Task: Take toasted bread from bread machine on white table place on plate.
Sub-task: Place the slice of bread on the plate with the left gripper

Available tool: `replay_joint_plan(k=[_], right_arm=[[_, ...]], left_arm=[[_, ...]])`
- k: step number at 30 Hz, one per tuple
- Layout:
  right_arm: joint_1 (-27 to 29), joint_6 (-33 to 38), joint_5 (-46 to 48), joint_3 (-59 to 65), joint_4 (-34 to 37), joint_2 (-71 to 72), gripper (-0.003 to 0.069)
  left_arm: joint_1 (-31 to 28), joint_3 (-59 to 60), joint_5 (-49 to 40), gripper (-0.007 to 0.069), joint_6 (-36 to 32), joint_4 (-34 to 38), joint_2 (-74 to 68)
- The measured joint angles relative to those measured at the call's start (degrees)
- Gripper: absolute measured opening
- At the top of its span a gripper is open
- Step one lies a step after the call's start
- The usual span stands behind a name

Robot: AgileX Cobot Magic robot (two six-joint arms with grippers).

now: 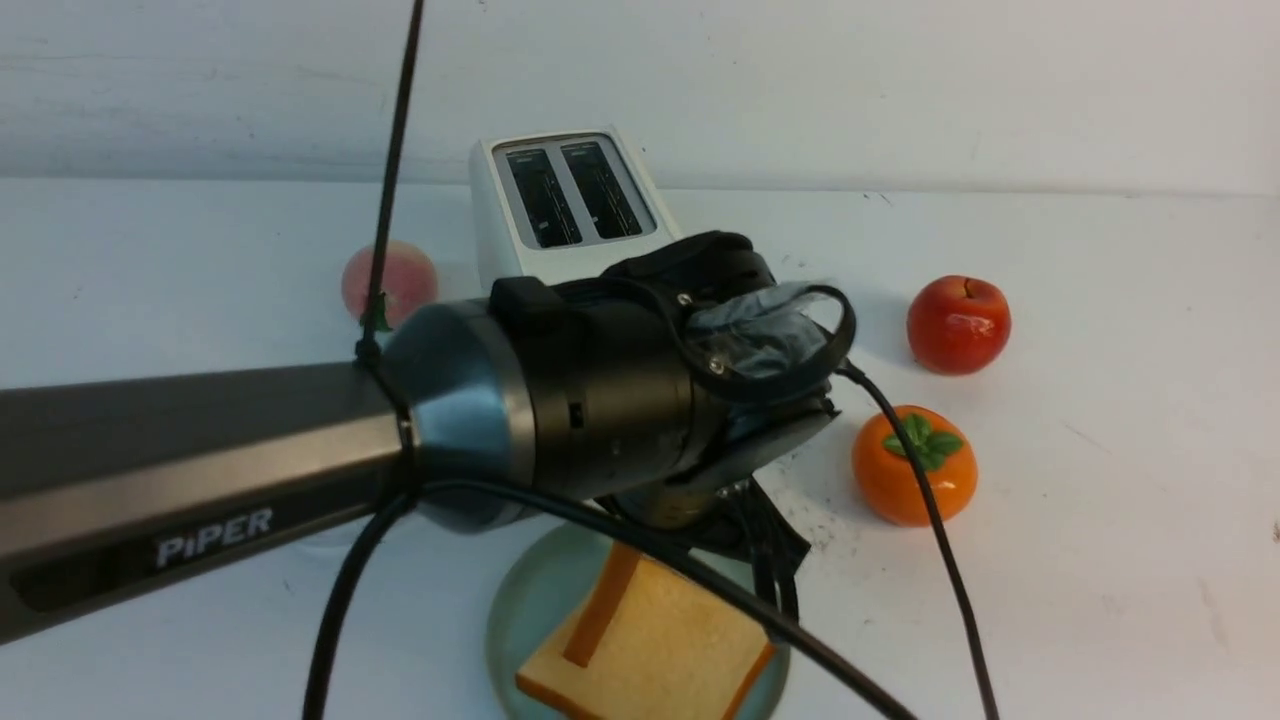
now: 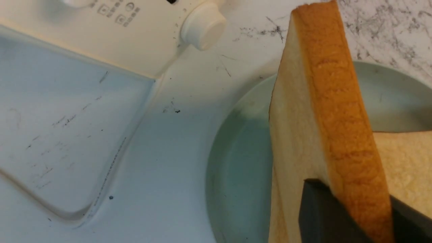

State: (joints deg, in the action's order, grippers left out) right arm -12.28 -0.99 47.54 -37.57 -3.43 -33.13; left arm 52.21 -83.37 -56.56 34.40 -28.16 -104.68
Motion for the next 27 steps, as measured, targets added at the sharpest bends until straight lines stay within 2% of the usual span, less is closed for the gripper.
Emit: replay_joint_plan(k=[9, 17, 21, 27], right_arm=[[0.0, 0.0, 0.1, 0.0, 0.2, 0.0, 0.0096], [0.0, 0.0, 0.1, 0.0, 0.2, 0.0, 0.0102], [0.0, 0.0, 0.1, 0.0, 0.2, 0.0, 0.0106], [0.0, 0.0, 0.2, 0.0, 0.2, 0.0, 0.0111]], left_arm=[[0.0, -0.1, 0.0, 0.0088, -0.8, -0.1, 0.0], [0.0, -0.1, -0.6, 0.0126, -1.1, -0.1, 0.0], [0.0, -0.1, -3.4, 0.0095, -1.1, -3.9, 0.0], [0.0, -0.1, -7.6, 0.0094, -0.9, -10.1, 2.4]])
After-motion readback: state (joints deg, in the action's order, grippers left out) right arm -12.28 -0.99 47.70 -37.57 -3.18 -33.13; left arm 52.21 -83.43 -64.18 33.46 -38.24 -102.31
